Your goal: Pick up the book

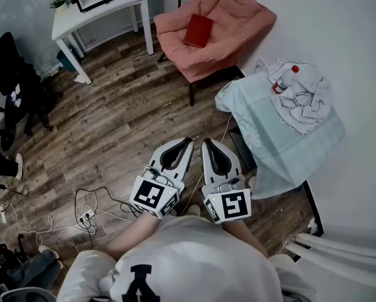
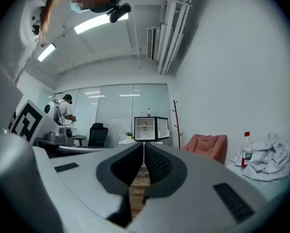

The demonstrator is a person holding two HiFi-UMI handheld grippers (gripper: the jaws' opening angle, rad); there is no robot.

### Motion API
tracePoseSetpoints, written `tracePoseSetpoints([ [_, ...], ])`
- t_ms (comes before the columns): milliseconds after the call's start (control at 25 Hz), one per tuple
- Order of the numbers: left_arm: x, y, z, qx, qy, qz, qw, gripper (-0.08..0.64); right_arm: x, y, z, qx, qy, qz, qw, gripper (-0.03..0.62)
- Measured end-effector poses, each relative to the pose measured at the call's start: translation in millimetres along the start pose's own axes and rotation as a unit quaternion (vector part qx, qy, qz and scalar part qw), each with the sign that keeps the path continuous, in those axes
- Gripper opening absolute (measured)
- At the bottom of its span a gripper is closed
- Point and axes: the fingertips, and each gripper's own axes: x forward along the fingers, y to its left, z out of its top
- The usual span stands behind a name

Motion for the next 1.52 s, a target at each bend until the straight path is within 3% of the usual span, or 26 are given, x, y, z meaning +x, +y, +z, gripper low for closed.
tracePoseSetpoints([
  [680,-10.6,21.8,6.1,-0.004,-0.003,-0.008,1.0000,0.020,16.2,19.5,-1.9,0.008,-0.006,-0.007,1.000,0.032],
  [1160,-16.3,54.3,9.0,-0.005,0.002,-0.048,0.9988,0.020,43.2,42.2,-10.6,0.019,-0.005,-0.041,0.999,0.032],
  [1520,12.7,84.2,5.8,-0.006,0.005,-0.043,0.9990,0.020,84.7,30.1,-14.1,0.007,-0.011,-0.028,1.000,0.032],
])
